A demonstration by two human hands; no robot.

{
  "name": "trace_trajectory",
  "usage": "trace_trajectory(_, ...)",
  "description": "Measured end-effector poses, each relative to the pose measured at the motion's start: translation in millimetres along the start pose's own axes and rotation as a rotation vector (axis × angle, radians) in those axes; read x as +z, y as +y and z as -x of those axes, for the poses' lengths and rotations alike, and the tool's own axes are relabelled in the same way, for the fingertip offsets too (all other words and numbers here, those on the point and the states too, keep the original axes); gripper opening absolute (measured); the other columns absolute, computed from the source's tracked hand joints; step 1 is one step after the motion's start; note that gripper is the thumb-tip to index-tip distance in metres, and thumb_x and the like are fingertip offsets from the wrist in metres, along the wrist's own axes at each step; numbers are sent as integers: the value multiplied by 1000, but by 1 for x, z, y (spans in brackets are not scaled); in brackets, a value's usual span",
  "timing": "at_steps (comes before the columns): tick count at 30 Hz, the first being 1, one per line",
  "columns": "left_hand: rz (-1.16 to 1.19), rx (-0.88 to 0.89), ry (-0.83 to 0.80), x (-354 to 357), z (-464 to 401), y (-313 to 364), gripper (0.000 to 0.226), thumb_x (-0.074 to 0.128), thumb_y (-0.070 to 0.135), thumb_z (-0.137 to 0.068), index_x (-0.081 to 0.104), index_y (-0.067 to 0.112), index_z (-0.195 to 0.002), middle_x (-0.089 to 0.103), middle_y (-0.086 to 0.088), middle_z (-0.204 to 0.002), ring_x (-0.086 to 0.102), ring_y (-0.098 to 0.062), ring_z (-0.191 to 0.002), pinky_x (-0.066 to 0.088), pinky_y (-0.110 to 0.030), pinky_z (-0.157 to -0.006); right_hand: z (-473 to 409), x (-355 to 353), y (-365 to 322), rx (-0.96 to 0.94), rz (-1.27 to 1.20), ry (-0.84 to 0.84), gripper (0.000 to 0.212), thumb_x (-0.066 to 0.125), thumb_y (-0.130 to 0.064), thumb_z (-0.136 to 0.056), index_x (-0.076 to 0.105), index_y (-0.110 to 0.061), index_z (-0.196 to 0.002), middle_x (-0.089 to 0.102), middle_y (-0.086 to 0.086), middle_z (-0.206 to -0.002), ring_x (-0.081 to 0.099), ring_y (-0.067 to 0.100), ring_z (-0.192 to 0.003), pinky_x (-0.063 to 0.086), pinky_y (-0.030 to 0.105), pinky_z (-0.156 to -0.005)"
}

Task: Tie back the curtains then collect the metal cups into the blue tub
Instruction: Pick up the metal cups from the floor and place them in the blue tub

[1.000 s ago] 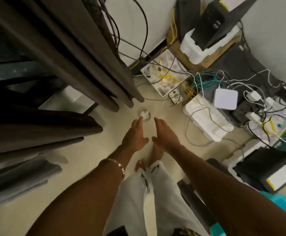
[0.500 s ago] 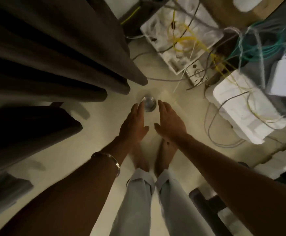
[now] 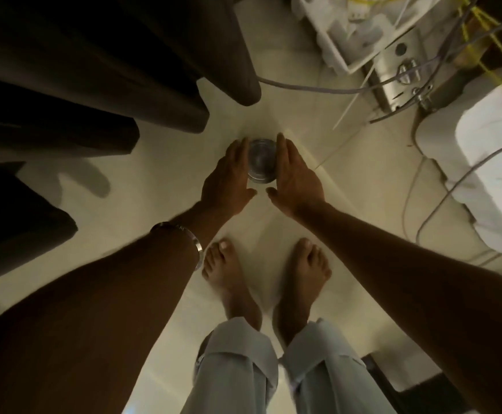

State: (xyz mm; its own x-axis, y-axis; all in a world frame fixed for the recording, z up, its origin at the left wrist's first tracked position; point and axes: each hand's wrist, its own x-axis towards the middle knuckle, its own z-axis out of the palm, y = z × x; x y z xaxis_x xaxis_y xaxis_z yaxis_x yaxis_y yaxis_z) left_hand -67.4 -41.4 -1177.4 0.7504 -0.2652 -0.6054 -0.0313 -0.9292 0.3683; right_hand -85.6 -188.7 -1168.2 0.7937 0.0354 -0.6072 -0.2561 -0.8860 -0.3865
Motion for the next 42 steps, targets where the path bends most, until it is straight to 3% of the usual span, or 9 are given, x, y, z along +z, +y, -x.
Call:
trace_trajectory(6,48,10,104,8,-12,-2,92,81,32,-77,30,11,-151,42,-11,-150,47,-28,-134,46,-39,-107,-10,8,7,-21,-40,45,94,75,-25,-81,18,-13,-155,41,12,-152,50,31,-130,48,41,-101)
trace_trajectory(10,70,36,92,-15,-4,7,88,83,34,-75,36,12,-147,49,-10,-145,52,-27,-129,49,-38,-103,3,-14,1,-30,-49,41,91,75,-32,-82,22,-12,-154,43,12,-150,50,31,-128,44,40,-103)
trace_trajectory(23,-1,106,150,-168,97,88,92,84,30,-74,31,17,-149,49,-7,-144,53,-23,-127,52,-37,-97,112,-166,-75,-25,-91,126,95,77,-32,-79,21,-12,-153,43,13,-149,50,31,-128,47,40,-99)
trace_trajectory(31,-16,203,183,-251,195,143,90,83,34,-73,36,15,-146,52,-8,-139,55,-22,-124,52,-36,-98,220,-254,-111,-38,-166,195,87,81,-34,-75,33,-16,-146,53,10,-138,55,28,-120,49,41,-97)
trace_trajectory(37,-20,248,119,-304,285,189,86,83,34,-71,38,17,-142,52,-9,-135,56,-26,-121,52,-39,-94,321,-303,-138,-18,-268,273,83,82,-35,-68,43,-13,-138,59,11,-128,58,31,-112,50,48,-90)
trace_trajectory(42,-41,268,60,-333,357,237,79,83,37,-70,43,19,-135,55,-8,-128,58,-27,-115,50,-39,-89,404,-332,-145,52,-338,304,86,85,-28,-66,42,-14,-139,57,11,-133,56,33,-117,48,47,-93)
